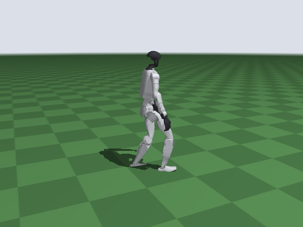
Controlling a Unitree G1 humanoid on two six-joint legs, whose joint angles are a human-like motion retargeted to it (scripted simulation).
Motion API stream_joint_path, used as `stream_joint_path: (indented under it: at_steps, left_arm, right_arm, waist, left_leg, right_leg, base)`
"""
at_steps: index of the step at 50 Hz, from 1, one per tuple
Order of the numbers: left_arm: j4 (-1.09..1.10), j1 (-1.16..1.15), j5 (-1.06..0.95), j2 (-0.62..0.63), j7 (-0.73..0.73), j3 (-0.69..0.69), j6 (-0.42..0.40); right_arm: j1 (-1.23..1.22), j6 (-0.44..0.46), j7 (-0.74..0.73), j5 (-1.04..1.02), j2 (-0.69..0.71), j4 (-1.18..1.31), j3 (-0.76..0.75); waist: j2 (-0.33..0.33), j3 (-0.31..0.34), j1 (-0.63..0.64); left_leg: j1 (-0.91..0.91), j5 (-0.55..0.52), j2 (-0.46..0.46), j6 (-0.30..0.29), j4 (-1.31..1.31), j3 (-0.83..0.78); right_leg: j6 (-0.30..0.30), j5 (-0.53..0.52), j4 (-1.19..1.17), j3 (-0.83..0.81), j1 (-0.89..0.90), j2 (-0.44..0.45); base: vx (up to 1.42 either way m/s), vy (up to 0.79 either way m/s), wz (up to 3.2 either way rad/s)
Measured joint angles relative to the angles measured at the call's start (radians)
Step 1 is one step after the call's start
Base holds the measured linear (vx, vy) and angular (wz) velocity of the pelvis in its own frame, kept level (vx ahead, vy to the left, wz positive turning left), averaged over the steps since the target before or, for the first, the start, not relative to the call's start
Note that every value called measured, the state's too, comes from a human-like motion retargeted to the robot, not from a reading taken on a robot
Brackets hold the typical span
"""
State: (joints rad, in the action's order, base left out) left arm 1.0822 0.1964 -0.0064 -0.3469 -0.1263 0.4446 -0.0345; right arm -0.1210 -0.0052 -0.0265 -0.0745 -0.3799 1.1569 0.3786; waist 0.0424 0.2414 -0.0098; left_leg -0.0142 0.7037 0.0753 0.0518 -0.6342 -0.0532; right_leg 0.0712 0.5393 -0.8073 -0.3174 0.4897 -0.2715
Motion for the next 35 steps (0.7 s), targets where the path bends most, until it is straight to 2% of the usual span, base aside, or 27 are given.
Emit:
stream_joint_path:
  at_steps: [6,10,13,18,20,35]
  left_arm:
    - [0.171,-0.076,0.020,0.024,-0.007,-0.053,0.021]
    - [0.224,-0.120,0.008,0.038,-0.008,-0.074,0.025]
    - [0.230,-0.131,-0.007,0.041,-0.006,-0.085,0.021]
    - [0.190,-0.133,-0.029,0.038,0.024,-0.083,0.006]
    - [0.168,-0.125,-0.038,0.033,0.037,-0.083,0.001]
    - [0.074,-0.094,-0.121,0.031,0.123,-0.091,-0.036]
  right_arm:
    - [0.020,-0.007,0.045,-0.005,0.039,-0.014,0.048]
    - [0.037,-0.015,0.065,-0.011,0.060,-0.026,0.076]
    - [0.037,-0.019,0.073,-0.009,0.064,-0.028,0.096]
    - [0.047,-0.024,0.061,0.004,0.068,-0.040,0.117]
    - [0.031,-0.026,0.054,0.014,0.065,-0.051,0.120]
    - [-0.010,-0.064,-0.035,0.112,0.044,-0.128,0.105]
  waist:
    - [-0.080,-0.014,-0.029]
    - [-0.114,-0.032,-0.027]
    - [-0.115,-0.050,-0.023]
    - [-0.100,-0.064,-0.006]
    - [-0.066,-0.075,0.004]
    - [0.024,-0.092,0.039]
  left_leg:
    - [-0.005,-0.113,0.115,0.005,0.127,0.060]
    - [-0.023,-0.161,0.163,0.005,0.161,0.084]
    - [-0.027,-0.197,0.164,0.005,0.206,0.103]
    - [-0.064,-0.201,0.147,0.005,0.187,0.112]
    - [-0.082,-0.199,0.105,-0.003,0.188,0.115]
    - [-0.154,-0.153,0.002,-0.053,0.082,0.128]
  right_leg:
    - [-0.027,0.103,-0.232,0.092,-0.074,-0.071]
    - [-0.007,0.116,-0.244,0.147,-0.161,-0.040]
    - [0.013,0.097,-0.144,0.173,-0.232,0.028]
    - [0.017,0.081,0.037,0.190,-0.312,0.111]
    - [-0.002,0.045,0.154,0.168,-0.348,0.162]
    - [-0.053,-0.041,0.374,0.088,-0.445,0.274]
  base:
    - [-0.26,0.17,1.20]
    - [-0.16,0.12,0.97]
    - [-0.09,0.06,0.80]
    - [-0.06,0.01,0.58]
    - [-0.03,-0.03,0.32]
    - [-0.03,-0.07,0.31]
